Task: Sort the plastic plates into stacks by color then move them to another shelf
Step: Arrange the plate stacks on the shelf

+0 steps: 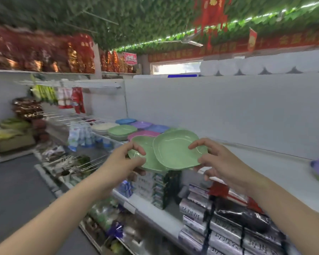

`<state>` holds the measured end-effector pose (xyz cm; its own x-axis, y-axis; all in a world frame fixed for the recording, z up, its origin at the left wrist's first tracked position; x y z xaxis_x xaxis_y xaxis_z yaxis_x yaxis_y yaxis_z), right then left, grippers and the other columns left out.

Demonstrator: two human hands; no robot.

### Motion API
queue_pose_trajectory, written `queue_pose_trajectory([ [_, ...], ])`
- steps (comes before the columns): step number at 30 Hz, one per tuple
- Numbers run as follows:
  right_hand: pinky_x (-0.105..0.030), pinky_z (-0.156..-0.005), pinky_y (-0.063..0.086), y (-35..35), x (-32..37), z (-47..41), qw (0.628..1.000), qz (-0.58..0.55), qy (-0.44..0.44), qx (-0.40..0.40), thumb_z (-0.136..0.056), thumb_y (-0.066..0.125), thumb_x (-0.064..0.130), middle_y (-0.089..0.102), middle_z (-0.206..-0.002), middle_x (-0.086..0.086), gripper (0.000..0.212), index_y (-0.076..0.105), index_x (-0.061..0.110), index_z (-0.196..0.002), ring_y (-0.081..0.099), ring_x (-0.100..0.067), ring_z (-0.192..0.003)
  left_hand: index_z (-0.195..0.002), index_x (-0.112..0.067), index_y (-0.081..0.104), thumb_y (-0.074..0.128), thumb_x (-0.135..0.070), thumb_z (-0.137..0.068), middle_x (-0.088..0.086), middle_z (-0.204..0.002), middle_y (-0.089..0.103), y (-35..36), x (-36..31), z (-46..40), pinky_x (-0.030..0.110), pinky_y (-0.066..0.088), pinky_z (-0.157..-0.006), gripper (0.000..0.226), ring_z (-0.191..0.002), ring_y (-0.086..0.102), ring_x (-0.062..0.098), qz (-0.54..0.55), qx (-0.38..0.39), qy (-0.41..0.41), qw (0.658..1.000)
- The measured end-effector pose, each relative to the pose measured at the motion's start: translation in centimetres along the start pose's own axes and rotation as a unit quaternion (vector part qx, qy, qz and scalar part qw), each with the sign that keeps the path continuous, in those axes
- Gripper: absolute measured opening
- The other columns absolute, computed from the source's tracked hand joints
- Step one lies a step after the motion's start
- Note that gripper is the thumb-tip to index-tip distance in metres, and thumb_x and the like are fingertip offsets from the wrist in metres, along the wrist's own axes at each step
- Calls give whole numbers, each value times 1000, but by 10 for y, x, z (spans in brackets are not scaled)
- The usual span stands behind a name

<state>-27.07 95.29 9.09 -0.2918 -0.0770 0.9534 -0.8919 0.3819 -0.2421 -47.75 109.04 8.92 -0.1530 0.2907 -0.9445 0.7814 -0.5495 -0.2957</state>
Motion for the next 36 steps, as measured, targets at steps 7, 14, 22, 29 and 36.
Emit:
queue_pose_trajectory([
  [7,-33,-50,50,119,12,-74,998,-25,-36,53,-96,69,13,57,-103,2,12,63,13,-107,69,-12,-66,-105,-18,65,62,-12,-97,10,-84,70,-111,45,1,24,50,-52,10,-56,65,12,-40,-80,-20,996],
  [14,-33,-54,53,183,-2,-152,992,-35,-72,95,-92,75,20,61,-121,-7,17,65,23,-106,74,-25,-74,-101,-21,67,66,-12,-95,3,-76,74,-180,83,-48,46,57,-70,11,-69,71,29,-49,-112,-35,992],
  [22,-32,-53,54,215,-24,-255,994,-51,-62,77,-95,72,16,65,-65,10,20,58,19,-108,72,-24,-68,-99,-26,65,68,-17,-95,10,-79,76,-233,116,-145,36,59,-64,10,-56,67,20,-89,-115,-41,989],
  [29,-45,-63,53,233,-29,-309,998,-44,-25,37,-95,72,19,72,-92,-3,19,60,24,-109,72,-36,-72,-104,-23,65,66,-14,-96,0,-58,67,-276,134,-205,21,46,-48,13,-49,62,12,-66,-88,-16,994],
  [36,-23,-50,51,237,-9,-329,995,20,-35,-89,-97,69,14,59,-106,-6,19,58,16,-111,63,-7,-48,-104,-21,66,67,-9,-94,12,-96,73,-311,144,-264,35,56,-63,16,-60,70,15,-46,-13,30,998],
])
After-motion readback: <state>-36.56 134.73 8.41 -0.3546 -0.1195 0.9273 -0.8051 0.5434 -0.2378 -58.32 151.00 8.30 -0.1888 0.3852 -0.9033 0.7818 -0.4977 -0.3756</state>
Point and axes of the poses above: each hand's wrist, its own z-axis away from the middle knuckle, its own y-axis out of the palm, x = y × z, the point moved 10 cm from there along -z, towards the middle knuckle
